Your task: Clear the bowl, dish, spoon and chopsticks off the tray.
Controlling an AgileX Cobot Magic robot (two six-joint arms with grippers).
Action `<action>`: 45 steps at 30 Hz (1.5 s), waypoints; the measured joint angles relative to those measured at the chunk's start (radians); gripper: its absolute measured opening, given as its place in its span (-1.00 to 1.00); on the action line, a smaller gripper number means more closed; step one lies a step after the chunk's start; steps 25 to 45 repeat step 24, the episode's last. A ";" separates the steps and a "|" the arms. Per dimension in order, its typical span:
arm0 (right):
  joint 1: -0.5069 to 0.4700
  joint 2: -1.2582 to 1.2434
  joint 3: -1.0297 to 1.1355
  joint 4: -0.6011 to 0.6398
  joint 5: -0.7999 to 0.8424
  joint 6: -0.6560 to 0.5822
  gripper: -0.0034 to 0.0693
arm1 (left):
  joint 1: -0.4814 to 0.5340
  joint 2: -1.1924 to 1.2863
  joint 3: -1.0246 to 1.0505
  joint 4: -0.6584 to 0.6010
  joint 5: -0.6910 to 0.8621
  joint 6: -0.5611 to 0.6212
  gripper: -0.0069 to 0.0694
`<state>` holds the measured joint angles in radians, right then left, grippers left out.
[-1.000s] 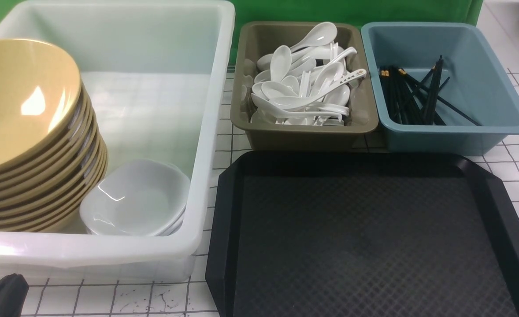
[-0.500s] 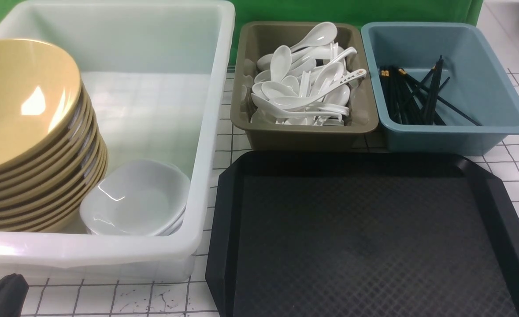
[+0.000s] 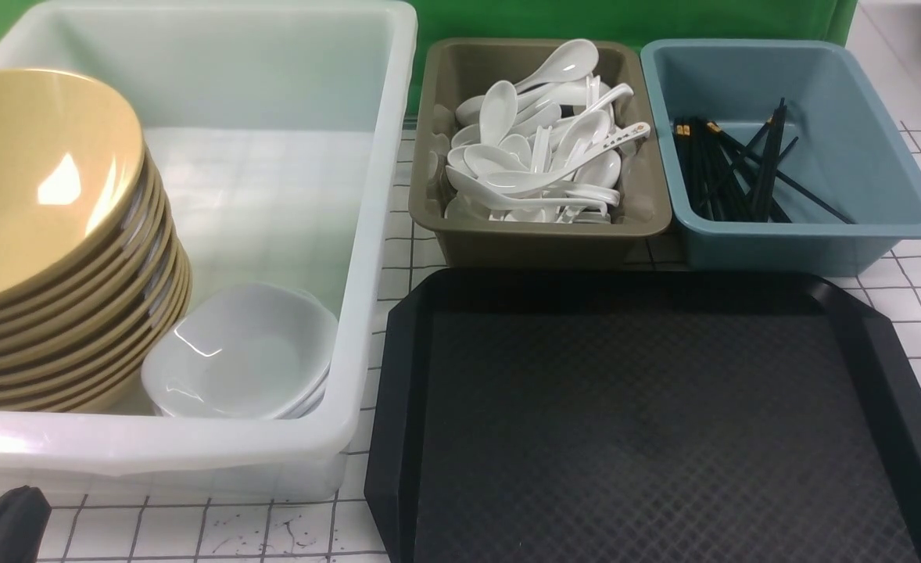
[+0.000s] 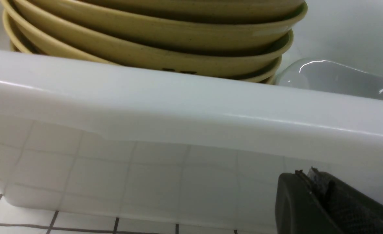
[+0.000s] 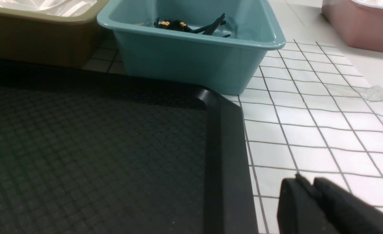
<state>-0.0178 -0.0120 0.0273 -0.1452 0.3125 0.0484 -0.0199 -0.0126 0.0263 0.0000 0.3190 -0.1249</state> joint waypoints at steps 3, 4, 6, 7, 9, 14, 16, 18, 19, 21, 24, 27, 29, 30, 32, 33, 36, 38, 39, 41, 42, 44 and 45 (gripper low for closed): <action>0.000 0.000 0.000 0.000 0.000 0.000 -0.63 | 0.000 0.000 0.000 0.000 0.000 0.000 -0.85; 0.000 0.000 0.000 0.000 0.000 0.000 -0.63 | 0.000 0.000 0.000 0.000 0.000 0.000 -0.85; 0.000 0.000 0.000 0.000 0.000 0.000 -0.63 | 0.000 0.000 0.000 0.000 0.000 0.000 -0.85; 0.000 0.000 0.000 0.000 0.000 0.000 -0.63 | 0.000 0.000 0.000 0.000 0.000 0.000 -0.85; 0.000 0.000 0.000 0.000 0.000 0.000 -0.63 | 0.000 0.000 0.000 0.000 0.000 0.000 -0.85; 0.000 0.000 0.000 0.000 0.000 0.000 -0.61 | 0.000 0.000 0.000 0.000 0.000 0.000 -0.85; 0.000 0.000 0.000 0.000 0.000 0.000 -0.61 | 0.000 0.000 0.000 0.000 0.000 0.000 -0.85; 0.000 0.000 0.000 0.000 0.000 0.000 -0.61 | 0.000 0.000 0.000 0.000 0.000 0.000 -0.85; 0.000 0.000 0.000 0.000 0.000 0.000 -0.61 | 0.000 0.000 0.000 0.000 0.000 0.000 -0.85; 0.000 0.000 0.000 0.000 0.000 0.000 -0.60 | 0.000 0.000 0.000 0.000 0.000 0.000 -0.85; 0.000 0.000 0.000 0.000 0.000 0.000 -0.60 | 0.000 0.000 0.000 0.000 0.000 0.000 -0.85; 0.000 0.000 0.000 0.000 0.000 0.000 -0.60 | 0.000 0.000 0.000 0.000 0.000 0.000 -0.85; 0.000 0.000 0.000 0.000 0.000 0.000 -0.60 | 0.000 0.000 0.000 0.000 0.000 0.000 -0.85; 0.000 0.000 0.000 0.000 0.000 0.000 -0.60 | 0.000 0.000 0.000 0.000 0.000 0.000 -0.85; 0.000 0.000 0.000 0.000 0.000 0.000 -0.60 | 0.000 0.000 0.000 0.000 0.000 0.000 -0.85; 0.000 0.000 0.000 0.000 0.000 0.000 -0.60 | 0.000 0.000 0.000 0.000 0.000 0.000 -0.85; 0.000 0.000 0.000 0.000 0.000 0.000 -0.60 | 0.000 0.000 0.000 0.000 0.000 0.000 -0.85; 0.000 0.000 0.000 0.000 0.000 0.000 -0.60 | 0.000 0.000 0.000 0.000 0.000 0.000 -0.85; 0.000 0.000 0.000 0.000 0.000 0.000 -0.60 | 0.000 0.000 0.000 0.000 0.000 0.000 -0.85; 0.000 0.000 0.000 0.000 0.000 0.000 -0.60 | 0.000 0.000 0.000 0.000 0.000 0.000 -0.85; 0.000 0.000 0.000 0.000 0.000 0.000 -0.60 | 0.000 0.000 0.000 0.000 0.000 0.000 -0.85; 0.000 0.000 0.000 0.000 0.000 0.000 -0.60 | 0.000 0.000 0.000 0.000 0.000 0.000 -0.85; 0.000 0.000 0.000 0.000 0.000 0.000 -0.60 | 0.000 0.000 0.000 0.000 0.000 0.000 -0.85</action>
